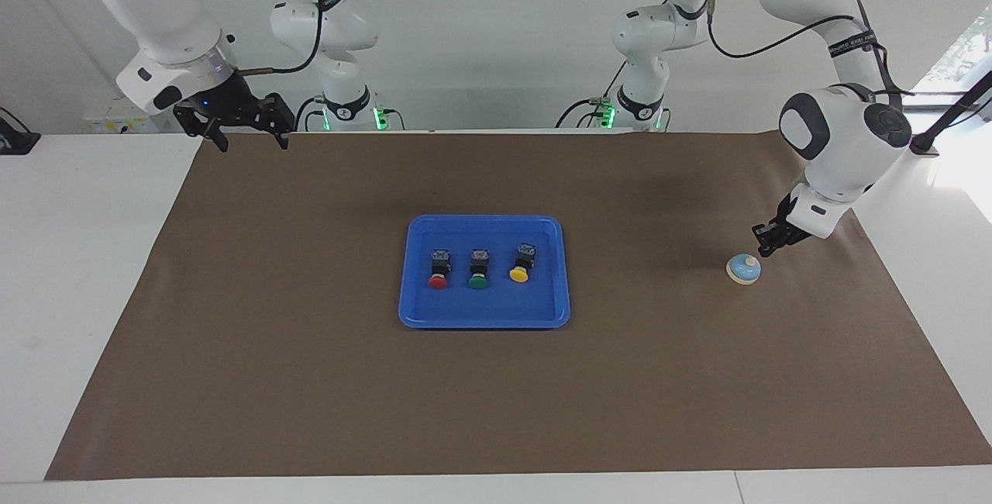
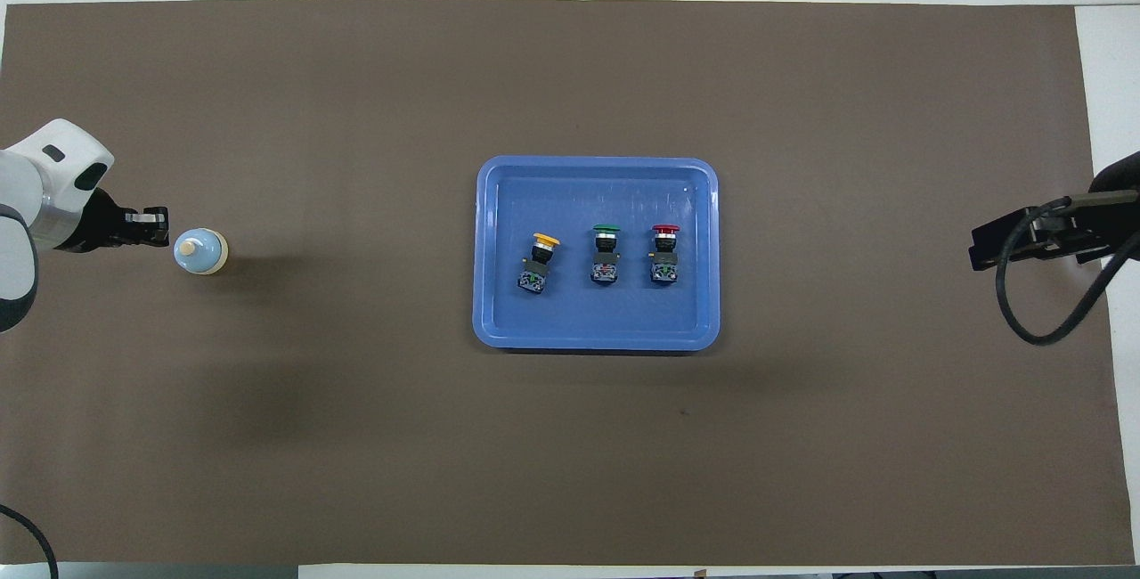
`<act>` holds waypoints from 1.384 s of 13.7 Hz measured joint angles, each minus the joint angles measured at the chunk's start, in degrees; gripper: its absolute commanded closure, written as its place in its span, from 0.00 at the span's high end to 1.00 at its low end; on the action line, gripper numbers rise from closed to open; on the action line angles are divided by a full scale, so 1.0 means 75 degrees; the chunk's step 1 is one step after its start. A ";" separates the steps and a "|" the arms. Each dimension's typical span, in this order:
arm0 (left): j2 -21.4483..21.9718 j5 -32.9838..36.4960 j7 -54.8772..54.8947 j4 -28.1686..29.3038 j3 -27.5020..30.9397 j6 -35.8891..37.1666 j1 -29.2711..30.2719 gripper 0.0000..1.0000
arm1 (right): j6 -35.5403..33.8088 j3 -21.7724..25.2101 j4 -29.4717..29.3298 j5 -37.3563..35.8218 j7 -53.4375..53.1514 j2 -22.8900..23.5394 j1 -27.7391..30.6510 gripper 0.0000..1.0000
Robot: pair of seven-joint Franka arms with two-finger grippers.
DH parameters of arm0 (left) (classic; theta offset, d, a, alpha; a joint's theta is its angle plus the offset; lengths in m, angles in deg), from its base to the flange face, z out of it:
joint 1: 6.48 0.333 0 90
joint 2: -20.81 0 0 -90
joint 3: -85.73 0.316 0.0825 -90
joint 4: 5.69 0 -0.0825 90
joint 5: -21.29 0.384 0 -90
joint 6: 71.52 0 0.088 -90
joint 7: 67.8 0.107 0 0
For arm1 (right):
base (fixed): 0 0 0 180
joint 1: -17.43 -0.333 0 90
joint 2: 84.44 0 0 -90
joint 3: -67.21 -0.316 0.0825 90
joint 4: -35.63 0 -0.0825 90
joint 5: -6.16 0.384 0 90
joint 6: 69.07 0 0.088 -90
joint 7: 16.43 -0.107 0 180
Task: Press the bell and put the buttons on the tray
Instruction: 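Lower the left gripper onto the bell and press it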
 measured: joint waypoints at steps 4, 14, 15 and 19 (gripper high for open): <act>-0.0223 0.0002 0.0006 0.0330 -0.0008 -0.0613 0.0000 0.00 | 0.0000 0.0000 0.0000 0.0000 0.0000 0.0000 0.0000 1.00; 0.0112 0.0012 0.0074 -0.0947 -0.0111 0.1294 -0.0121 1.00 | 0.0000 0.0000 0.0000 0.0000 0.0000 0.0000 0.0000 1.00; 0.0392 0.0012 0.0074 -0.1062 -0.0118 0.1725 -0.0192 1.00 | 0.0000 0.0000 0.0000 0.0000 0.0000 0.0000 0.0000 1.00; 0.1449 0.0013 0.0072 -0.1078 -0.0137 0.3168 -0.0237 1.00 | 0.0000 0.0000 0.0000 0.0000 0.0000 0.0000 0.0000 1.00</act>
